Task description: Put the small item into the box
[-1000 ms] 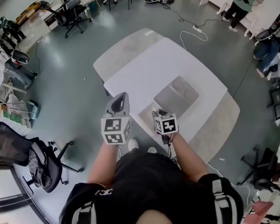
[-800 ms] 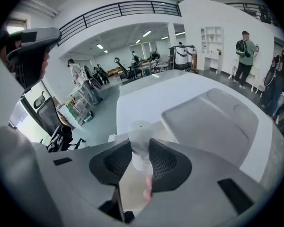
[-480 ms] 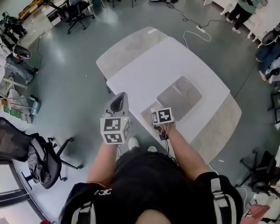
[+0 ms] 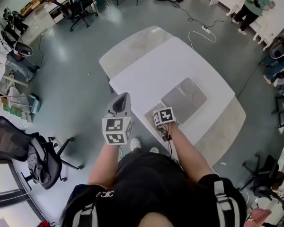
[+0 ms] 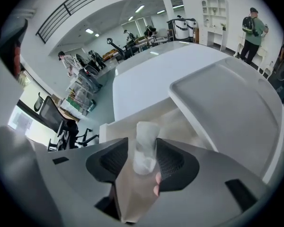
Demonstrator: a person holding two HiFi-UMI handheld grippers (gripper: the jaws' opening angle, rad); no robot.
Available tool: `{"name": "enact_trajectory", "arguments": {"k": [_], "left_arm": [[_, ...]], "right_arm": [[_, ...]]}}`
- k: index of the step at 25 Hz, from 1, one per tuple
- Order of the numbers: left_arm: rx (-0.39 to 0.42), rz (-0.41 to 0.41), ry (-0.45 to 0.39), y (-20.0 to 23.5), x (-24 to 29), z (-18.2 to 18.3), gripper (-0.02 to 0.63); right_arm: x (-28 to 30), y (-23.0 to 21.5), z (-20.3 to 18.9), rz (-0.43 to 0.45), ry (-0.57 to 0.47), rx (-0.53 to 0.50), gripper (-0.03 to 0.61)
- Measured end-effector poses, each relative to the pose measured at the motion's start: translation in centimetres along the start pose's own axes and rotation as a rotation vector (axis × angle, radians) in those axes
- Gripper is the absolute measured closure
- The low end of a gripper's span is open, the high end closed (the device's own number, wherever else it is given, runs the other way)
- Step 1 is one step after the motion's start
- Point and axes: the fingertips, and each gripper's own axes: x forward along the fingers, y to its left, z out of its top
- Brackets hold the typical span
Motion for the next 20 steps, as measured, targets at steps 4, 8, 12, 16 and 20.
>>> {"name": "enact_trajectory", "arguments": {"k": [4, 8, 12, 16, 20], "left_arm": [[-0.006, -0.009, 0.001, 0.0, 0.4, -0.1, 0.601], [-0.011, -0.018, -0.004, -0.1, 0.9, 0.1, 0.601], [-0.011, -0.033, -0.006, -0.4, 1.4, 0.1, 0.601], [-0.01, -0.056, -0.011, -1.2, 2.1, 0.4, 0.601], [-0.002, -0.083, -0.025, -2.1, 2.9, 1.0, 0.601]], "right_arm": [[-0.9, 0.4, 0.9, 0.037, -0.082, -0.013, 0.372], [-2.6, 0.2, 1.8, 0.017, -0.16, -0.037, 0.368], [-5.1, -0.3, 3.2, -0.017, -0.263, -0.037, 0.397], [-9.2, -0.8, 6.1, -0.051, -0.449, -0.008, 0.529], [-13.9, -0.9, 9.2, -0.11, -0.64, -0.034, 0.563]]}}
